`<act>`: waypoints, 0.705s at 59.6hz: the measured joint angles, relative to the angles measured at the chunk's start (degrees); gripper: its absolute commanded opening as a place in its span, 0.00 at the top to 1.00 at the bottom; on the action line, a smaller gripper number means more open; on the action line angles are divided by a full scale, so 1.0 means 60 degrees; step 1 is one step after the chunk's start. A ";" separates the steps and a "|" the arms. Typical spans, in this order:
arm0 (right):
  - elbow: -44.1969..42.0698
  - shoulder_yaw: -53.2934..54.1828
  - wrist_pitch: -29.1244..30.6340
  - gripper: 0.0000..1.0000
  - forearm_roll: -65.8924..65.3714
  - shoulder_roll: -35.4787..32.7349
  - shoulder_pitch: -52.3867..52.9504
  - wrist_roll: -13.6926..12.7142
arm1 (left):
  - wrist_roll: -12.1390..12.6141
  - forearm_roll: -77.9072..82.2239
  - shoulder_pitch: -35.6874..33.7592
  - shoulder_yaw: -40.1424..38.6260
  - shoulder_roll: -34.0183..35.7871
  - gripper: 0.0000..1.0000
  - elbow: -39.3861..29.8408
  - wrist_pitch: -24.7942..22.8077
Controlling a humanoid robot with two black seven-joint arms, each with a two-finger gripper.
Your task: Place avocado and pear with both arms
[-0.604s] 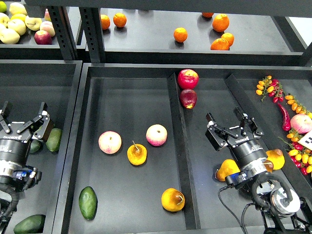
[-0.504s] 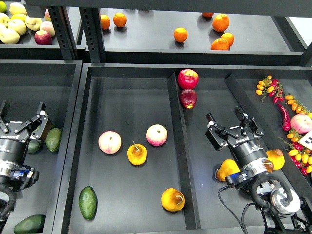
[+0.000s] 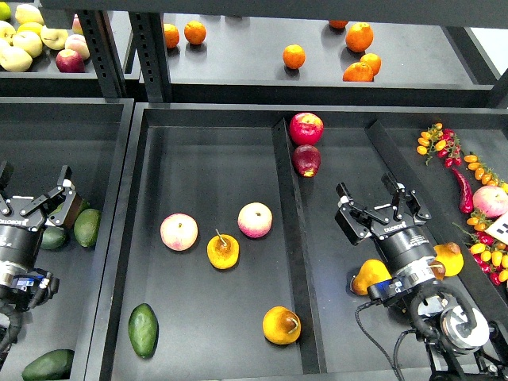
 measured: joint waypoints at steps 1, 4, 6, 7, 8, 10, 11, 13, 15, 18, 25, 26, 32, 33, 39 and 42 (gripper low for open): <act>0.0000 0.0000 0.0000 0.00 -0.0001 0.0000 0.0000 0.0000 | -0.0001 0.0000 0.0000 -0.0007 0.0001 0.00 0.0000 0.0000; 0.0000 0.0000 0.0000 0.00 -0.0002 0.0000 -0.0002 0.0000 | -0.0003 0.0000 0.0001 -0.0021 0.0002 0.00 0.0000 0.0007; 0.0000 -0.0002 0.0000 0.00 -0.0002 0.0000 -0.0006 0.0000 | -0.0003 0.0001 0.0003 -0.0026 0.0002 0.00 0.0000 0.0024; 0.0000 -0.0003 0.0000 0.00 -0.0003 0.0000 -0.0009 0.0000 | -0.0003 0.0001 0.0005 -0.0027 0.0002 0.00 0.0000 0.0031; 0.0000 -0.0006 0.0000 0.00 -0.0003 0.0000 -0.0011 0.0000 | -0.0003 0.0001 0.0007 -0.0027 0.0002 0.00 0.0000 0.0042; 0.0000 -0.0009 0.0000 0.00 -0.0003 0.0000 -0.0012 -0.0001 | -0.0007 0.0001 0.0009 -0.0027 0.0002 0.00 0.0000 0.0055; 0.0000 -0.0010 0.0000 0.00 -0.0003 0.0000 -0.0013 -0.0001 | -0.0008 0.0001 0.0009 -0.0027 0.0002 0.00 0.0000 0.0059; 0.0000 -0.0012 0.0000 0.00 -0.0003 0.0000 -0.0012 -0.0001 | -0.0011 0.0002 0.0010 -0.0028 0.0002 0.00 0.0000 0.0069; 0.0000 -0.0012 0.0000 0.00 -0.0002 0.0000 -0.0013 -0.0003 | -0.0012 0.0002 0.0010 -0.0029 0.0002 0.00 0.0000 0.0076; 0.0000 -0.0013 0.0000 0.00 -0.0003 0.0000 -0.0013 -0.0006 | -0.0012 0.0002 0.0008 -0.0030 0.0002 0.00 0.0000 0.0083; 0.0000 -0.0013 0.0000 0.00 -0.0003 0.0000 -0.0013 -0.0011 | -0.0013 0.0002 -0.0018 -0.0024 0.0002 0.00 0.0000 0.0097; 0.0000 -0.0013 0.0000 0.00 -0.0003 0.0000 -0.0013 -0.0012 | -0.0014 0.0002 -0.0024 -0.0017 0.0002 0.00 0.0000 0.0097; 0.0000 -0.0013 0.0000 0.00 -0.0003 0.0000 -0.0014 -0.0015 | -0.0008 -0.0008 -0.0060 0.0016 0.0000 0.00 0.0000 0.0067; 0.0000 -0.0013 0.0000 0.00 -0.0003 0.0000 -0.0014 -0.0015 | -0.0008 -0.0014 -0.0065 0.0016 -0.0001 0.00 0.0000 0.0053; 0.0000 -0.0006 0.0000 0.00 -0.0002 0.0000 -0.0014 -0.0015 | 0.0001 -0.0055 -0.0081 0.0013 -0.0008 0.00 0.0060 -0.0054; 0.0000 -0.0001 0.0000 0.00 -0.0002 0.0000 -0.0014 -0.0016 | 0.0014 -0.0077 -0.0083 -0.0008 -0.0008 0.00 0.0120 -0.0165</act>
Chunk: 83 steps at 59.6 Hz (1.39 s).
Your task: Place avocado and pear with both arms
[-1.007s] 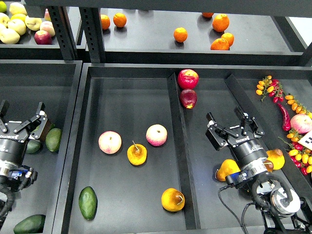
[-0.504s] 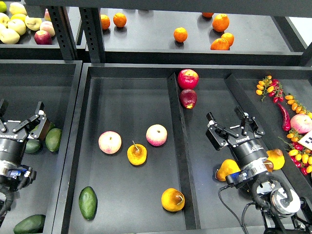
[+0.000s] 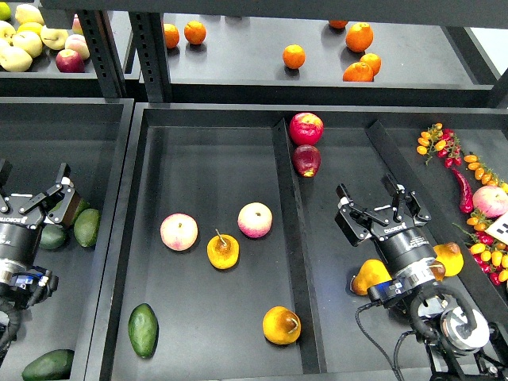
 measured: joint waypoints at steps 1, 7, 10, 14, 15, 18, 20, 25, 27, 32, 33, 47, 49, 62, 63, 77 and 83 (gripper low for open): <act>0.0000 0.0000 0.0000 0.00 0.0000 0.0000 0.0000 0.0000 | 0.0007 -0.0002 -0.0004 -0.0002 0.0000 0.00 0.0013 -0.0018; 0.0000 0.0000 0.0000 0.00 0.0000 0.0000 0.0000 0.0000 | 0.0071 -0.0008 -0.0066 -0.0032 0.0008 0.00 0.0122 -0.0070; 0.0000 0.0000 0.0000 0.00 0.0000 0.0000 0.0000 0.0000 | 0.0146 -0.0010 -0.0099 -0.0038 0.0044 0.00 0.0175 -0.0077; 0.0000 0.0001 0.0000 0.00 0.0000 0.0000 0.0000 0.0000 | 0.0332 -0.0007 -0.0175 -0.0049 0.0176 0.00 0.0246 -0.0080; 0.0000 0.0001 0.0000 0.00 0.0000 0.0000 0.0000 0.0000 | 0.0395 -0.0003 -0.0210 -0.0052 0.0215 0.00 0.0272 -0.0085; 0.0000 0.0001 0.0000 0.00 0.0000 0.0000 0.0000 0.0000 | 0.0552 0.0013 -0.0301 -0.0054 0.0296 0.00 0.0349 -0.0097; 0.0000 0.0000 0.0000 0.00 0.0000 0.0000 0.0001 0.0000 | 0.0690 0.0040 -0.0380 -0.0054 0.0372 0.00 0.0431 -0.0117; 0.0000 -0.0006 0.0000 0.00 0.0000 0.0000 0.0001 0.0002 | 0.1033 0.0081 -0.0562 -0.0004 0.0651 0.00 0.0603 -0.0178; 0.0000 -0.0006 0.0000 0.00 0.0000 0.0000 0.0003 0.0002 | 0.1196 0.0088 -0.0629 0.0051 0.0817 0.00 0.0648 -0.0212; 0.0000 -0.0006 -0.0001 0.00 0.0000 0.0000 0.0006 0.0002 | 0.1663 0.0091 -0.0820 0.0165 0.1300 0.00 0.0763 -0.0300; 0.0000 -0.0006 -0.0001 0.00 0.0000 0.0000 0.0010 0.0002 | 0.1783 0.0094 -0.0875 0.0189 0.1405 0.00 0.0794 -0.0324; 0.0000 -0.0023 -0.0022 0.00 -0.0015 0.0000 0.0025 0.0002 | 0.3823 0.0095 -0.2022 0.0982 0.3191 0.00 0.1635 -0.0547; 0.0000 -0.0025 -0.0027 0.00 -0.0015 0.0000 0.0028 0.0002 | 0.3858 0.0095 -0.2071 0.1052 0.3283 0.00 0.1656 -0.0547; -0.0014 -0.0023 -0.0081 0.00 -0.0015 0.0000 0.0058 -0.0013 | 0.3932 0.0095 -0.2731 0.2383 0.4452 0.00 0.1674 -0.0549; -0.0014 -0.0023 -0.0086 0.00 -0.0015 0.0000 0.0060 -0.0013 | 0.3932 0.0095 -0.2806 0.2483 0.4519 0.00 0.1658 -0.0549; -0.0037 -0.0023 -0.0140 0.00 -0.0037 0.0000 0.0111 -0.0023 | 0.3933 0.0096 -0.4327 0.4191 0.5539 0.00 0.1558 -0.0549; -0.0064 -0.0020 -0.0155 0.00 -0.0053 0.0000 0.0155 -0.0024 | 0.3932 0.0269 -0.5151 0.5342 0.5950 0.00 0.1578 -0.0549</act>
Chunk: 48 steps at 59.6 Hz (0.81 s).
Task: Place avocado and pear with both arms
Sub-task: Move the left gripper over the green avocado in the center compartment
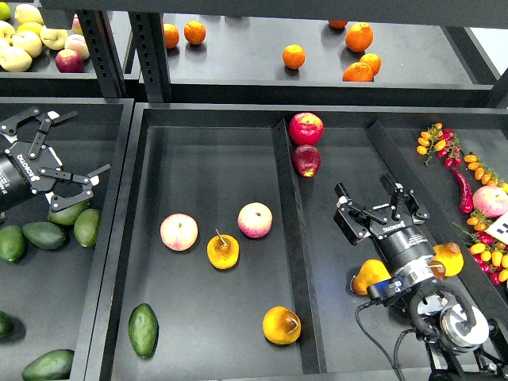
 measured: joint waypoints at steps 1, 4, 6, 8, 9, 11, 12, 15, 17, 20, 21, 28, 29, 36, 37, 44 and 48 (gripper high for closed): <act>-0.0003 0.0001 -0.0001 0.00 -0.0002 0.0000 0.0003 0.0001 | 0.0001 0.0063 -0.0120 0.0174 0.0059 0.00 0.0000 0.0000; -0.0012 0.0004 -0.0005 0.00 -0.0010 0.0000 0.0031 0.0001 | 0.0001 0.0357 -0.0518 0.0774 0.0240 0.00 0.0000 0.0000; -0.0022 0.0011 -0.0012 0.00 -0.0015 0.0000 0.0055 0.0005 | 0.0001 0.0578 -0.0750 0.1127 0.0340 0.00 0.0002 0.0000; -0.0033 0.0021 -0.0026 0.00 -0.0021 0.0000 0.0075 0.0008 | 0.0001 0.0835 -0.0979 0.1496 0.0429 0.00 0.0014 0.0000; -0.0039 0.0034 -0.0038 0.00 -0.0027 0.0000 0.0086 0.0006 | 0.0001 0.1019 -0.1129 0.1743 0.0481 0.00 0.0025 0.0000; -0.0050 0.0066 -0.0060 0.00 -0.0038 0.0000 0.0111 0.0008 | 0.0001 0.1317 -0.1371 0.2140 0.0555 0.00 0.0043 0.0000; -0.0056 0.0084 -0.0070 0.00 -0.0043 0.0000 0.0125 0.0010 | 0.0001 0.1431 -0.1462 0.2292 0.0578 0.00 0.0050 0.0000; -0.0091 0.0166 -0.0120 0.00 -0.0054 0.0000 0.0190 0.0009 | 0.0001 0.1795 -0.1779 0.2799 0.0632 0.00 0.0062 0.0000; -0.0171 0.0331 -0.0232 0.00 -0.0061 -0.0001 0.0314 0.0012 | 0.0001 0.2215 -0.2191 0.3462 0.0656 0.00 0.0050 0.0000; -0.0234 0.0432 -0.0336 0.00 -0.0067 0.0001 0.0393 0.0009 | 0.0000 0.2373 -0.2394 0.3746 0.0666 0.00 0.0016 0.0000; -0.0263 0.0481 -0.0386 0.00 -0.0067 0.0001 0.0432 0.0008 | -0.0002 0.2431 -0.2485 0.3882 0.0668 0.00 -0.0004 0.0000; -0.0455 0.0741 -0.0660 0.00 -0.0077 0.0000 0.0642 0.0012 | 0.0000 0.2749 -0.3021 0.4850 0.0644 0.00 -0.0109 0.0000; -0.0477 0.0756 -0.0679 0.00 -0.0077 0.0000 0.0652 0.0011 | -0.0001 0.2780 -0.3094 0.4982 0.0630 0.00 -0.0113 0.0000; -0.0595 0.0829 -0.0752 0.00 -0.0079 0.0000 0.0681 0.0012 | 0.0000 0.3194 -0.3787 0.6070 0.0499 0.00 -0.0123 0.0000; -0.0608 0.0844 -0.0759 0.00 -0.0079 0.0000 0.0682 0.0011 | -0.0001 0.3279 -0.3884 0.6216 0.0471 0.00 -0.0123 0.0000; -0.0785 0.1057 -0.0938 0.00 -0.0080 0.0000 0.0729 0.0011 | 0.0000 0.4092 -0.4583 0.7260 0.0241 0.00 -0.0123 0.0000; -0.0897 0.1152 -0.1036 0.00 -0.0080 0.0000 0.0794 0.0012 | -0.0001 0.4502 -0.4819 0.7646 0.0093 0.00 -0.0122 0.0000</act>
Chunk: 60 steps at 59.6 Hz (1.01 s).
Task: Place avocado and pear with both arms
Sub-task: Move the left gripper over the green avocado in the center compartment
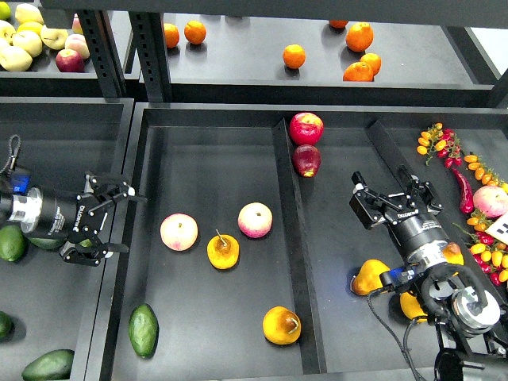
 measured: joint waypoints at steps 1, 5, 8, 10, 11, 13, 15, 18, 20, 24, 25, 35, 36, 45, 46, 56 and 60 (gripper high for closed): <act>-0.0031 0.0019 -0.0016 0.00 0.0000 0.0000 0.0014 0.0000 | 0.0001 0.0117 -0.0053 0.0095 -0.0051 0.00 0.0005 0.0000; -0.0098 0.0044 -0.0049 0.00 -0.0001 0.0000 0.0040 0.0000 | 0.0000 0.0409 -0.0162 0.0297 -0.0222 0.00 0.0030 0.0000; -0.0124 0.0050 -0.0062 0.00 0.0000 0.0000 0.0068 -0.0001 | 0.0000 0.0609 -0.0224 0.0444 -0.0380 0.00 0.0054 0.0000; -0.0133 0.0053 -0.0069 0.00 0.0000 0.0000 0.0080 0.0000 | 0.0000 0.0729 -0.0254 0.0556 -0.0484 0.00 0.0073 0.0000; -0.0137 0.0053 -0.0073 0.00 0.0000 0.0000 0.0083 -0.0001 | 0.0000 0.0779 -0.0266 0.0611 -0.0526 0.00 0.0082 0.0000; -0.0142 0.0052 -0.0080 0.00 0.0000 0.0000 0.0085 -0.0001 | 0.0000 0.0883 -0.0290 0.0735 -0.0607 0.00 0.0094 0.0000; -0.0142 0.0039 -0.0087 0.00 0.0000 0.0000 0.0087 -0.0001 | 0.0000 0.1004 -0.0325 0.0895 -0.0693 0.00 0.0100 0.0000; -0.0142 -0.0001 -0.0092 0.00 0.0000 0.0000 0.0090 -0.0005 | 0.0000 0.1173 -0.0400 0.1136 -0.0812 0.00 0.0104 0.0000; -0.0141 -0.0052 -0.0092 0.00 0.0004 0.0000 0.0092 -0.0015 | 0.0000 0.1386 -0.0513 0.1484 -0.0984 0.00 0.0105 0.0000; -0.0127 -0.0079 -0.0091 0.00 0.0010 -0.0001 0.0091 -0.0015 | 0.0000 0.1505 -0.0627 0.1729 -0.1115 0.00 0.0124 0.0001; -0.0115 -0.0090 -0.0089 0.00 0.0010 -0.0001 0.0092 -0.0016 | 0.0000 0.1536 -0.0677 0.1824 -0.1165 0.00 0.0135 0.0002; -0.0084 -0.0147 -0.0082 0.00 0.0010 0.0000 0.0148 -0.0018 | 0.0000 0.1681 -0.1069 0.2720 -0.1626 0.00 0.0193 0.0002; -0.0084 -0.0152 -0.0082 0.00 0.0010 0.0000 0.0153 -0.0018 | 0.0000 0.1703 -0.1111 0.2814 -0.1675 0.00 0.0198 0.0003; -0.0092 -0.0175 -0.0083 0.00 0.0003 0.0000 0.0171 -0.0018 | 0.0000 0.1903 -0.1372 0.3279 -0.2005 0.00 0.0226 0.0002; -0.0097 -0.0177 -0.0083 0.00 0.0000 0.0000 0.0180 -0.0018 | 0.0000 0.1915 -0.1397 0.3312 -0.2048 0.00 0.0225 0.0003; -0.0136 -0.0181 -0.0083 0.00 -0.0012 0.0000 0.0213 -0.0018 | 0.0000 0.1966 -0.1543 0.3710 -0.2505 0.00 0.0309 0.0003; -0.0138 -0.0187 -0.0083 0.00 -0.0012 0.0000 0.0216 -0.0018 | 0.0000 0.1976 -0.1566 0.3867 -0.2689 0.00 0.0343 0.0002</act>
